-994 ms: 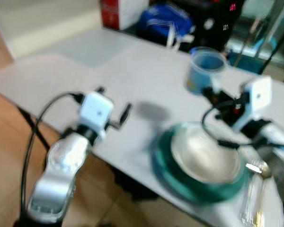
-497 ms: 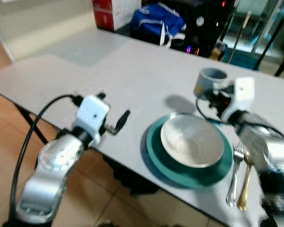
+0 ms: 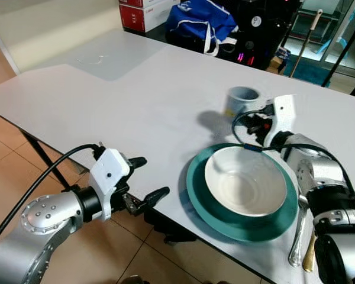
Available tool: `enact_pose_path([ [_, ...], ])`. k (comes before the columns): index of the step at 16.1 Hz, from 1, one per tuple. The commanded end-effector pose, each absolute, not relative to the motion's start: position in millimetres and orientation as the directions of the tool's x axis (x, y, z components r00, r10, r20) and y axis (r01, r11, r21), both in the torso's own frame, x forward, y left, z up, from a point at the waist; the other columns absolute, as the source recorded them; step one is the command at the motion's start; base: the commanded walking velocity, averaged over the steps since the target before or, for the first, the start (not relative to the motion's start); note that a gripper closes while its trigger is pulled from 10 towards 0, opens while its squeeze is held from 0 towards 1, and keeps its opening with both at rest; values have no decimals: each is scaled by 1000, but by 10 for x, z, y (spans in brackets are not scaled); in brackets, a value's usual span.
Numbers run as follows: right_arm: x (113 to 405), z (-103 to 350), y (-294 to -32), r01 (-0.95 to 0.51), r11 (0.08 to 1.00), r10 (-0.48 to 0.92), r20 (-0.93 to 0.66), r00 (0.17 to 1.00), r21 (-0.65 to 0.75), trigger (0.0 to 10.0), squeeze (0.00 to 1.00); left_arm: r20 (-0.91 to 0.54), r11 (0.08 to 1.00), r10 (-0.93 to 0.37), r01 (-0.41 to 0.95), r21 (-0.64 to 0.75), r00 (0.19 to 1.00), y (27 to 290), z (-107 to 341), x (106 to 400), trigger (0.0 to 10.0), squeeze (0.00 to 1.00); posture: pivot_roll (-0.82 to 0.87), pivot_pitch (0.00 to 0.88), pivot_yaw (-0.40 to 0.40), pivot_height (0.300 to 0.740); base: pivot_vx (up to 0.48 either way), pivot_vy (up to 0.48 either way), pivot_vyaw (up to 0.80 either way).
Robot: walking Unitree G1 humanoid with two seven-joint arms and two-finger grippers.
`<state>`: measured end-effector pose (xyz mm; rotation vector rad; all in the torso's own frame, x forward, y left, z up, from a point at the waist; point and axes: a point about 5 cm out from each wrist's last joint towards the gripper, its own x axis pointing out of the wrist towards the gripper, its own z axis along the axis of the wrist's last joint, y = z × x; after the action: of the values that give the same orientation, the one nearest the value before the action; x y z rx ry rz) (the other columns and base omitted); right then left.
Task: Setting the table
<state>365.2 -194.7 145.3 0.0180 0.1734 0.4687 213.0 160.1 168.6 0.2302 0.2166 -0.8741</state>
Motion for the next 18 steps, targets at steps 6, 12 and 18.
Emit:
enact_pose_path([
  [6, 3710, 1366, -1997, -552, 834, 532, -265, 804, -3, 10000, 0, -289, 591, -753, 801, 98, 591, 1629, 1788, 2084, 10000, 0, 80, 49, 7, 740, 0, 0, 0],
  [12, 3744, 1352, -2019, -548, 836, 517, -290, 806, -34, 10000, 863, -293, 586, -753, 803, 106, 589, 1635, 1819, 2109, 10000, 0, 84, 50, 15, 740, 0, 0, 0],
  [18, 3785, 1412, -2030, -536, 843, 504, -274, 819, -51, 10000, 1000, -290, 588, -751, 801, 113, 593, 1637, 1829, 2135, 10000, 0, 81, 44, 18, 740, 0, 0, 0],
])
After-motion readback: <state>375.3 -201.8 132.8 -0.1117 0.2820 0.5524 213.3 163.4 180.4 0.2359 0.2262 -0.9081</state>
